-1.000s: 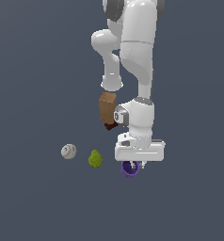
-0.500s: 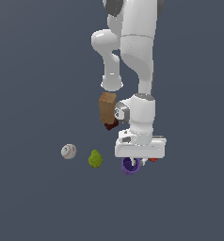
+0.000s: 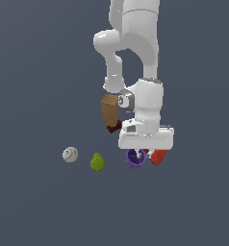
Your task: Pick up a designated object from a clutter of objects.
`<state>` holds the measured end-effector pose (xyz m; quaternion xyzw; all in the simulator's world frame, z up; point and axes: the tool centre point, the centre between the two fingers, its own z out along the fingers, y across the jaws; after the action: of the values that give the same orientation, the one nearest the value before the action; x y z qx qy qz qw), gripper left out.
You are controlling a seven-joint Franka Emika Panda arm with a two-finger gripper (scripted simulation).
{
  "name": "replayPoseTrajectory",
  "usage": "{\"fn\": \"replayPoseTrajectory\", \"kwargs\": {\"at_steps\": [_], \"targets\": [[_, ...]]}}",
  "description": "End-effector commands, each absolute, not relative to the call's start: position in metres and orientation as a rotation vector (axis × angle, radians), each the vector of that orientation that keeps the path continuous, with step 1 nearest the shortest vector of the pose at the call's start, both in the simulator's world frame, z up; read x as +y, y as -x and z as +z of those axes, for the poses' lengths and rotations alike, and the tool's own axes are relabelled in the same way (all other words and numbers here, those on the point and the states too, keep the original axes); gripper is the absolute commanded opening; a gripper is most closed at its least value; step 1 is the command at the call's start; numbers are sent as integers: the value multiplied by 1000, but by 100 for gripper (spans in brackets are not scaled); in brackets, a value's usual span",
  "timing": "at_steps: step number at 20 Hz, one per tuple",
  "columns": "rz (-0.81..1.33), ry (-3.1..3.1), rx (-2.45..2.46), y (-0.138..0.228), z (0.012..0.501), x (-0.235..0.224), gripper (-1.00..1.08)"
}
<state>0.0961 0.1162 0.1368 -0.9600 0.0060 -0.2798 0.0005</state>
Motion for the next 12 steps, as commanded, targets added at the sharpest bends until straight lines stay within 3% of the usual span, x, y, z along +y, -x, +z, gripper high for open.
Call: {"fn": "replayPoseTrajectory", "kwargs": {"at_steps": [1,12], "targets": [[-881,3012,20,-88,157,118,-100],[-876,3009,24,-53,239,124,-100]]}}
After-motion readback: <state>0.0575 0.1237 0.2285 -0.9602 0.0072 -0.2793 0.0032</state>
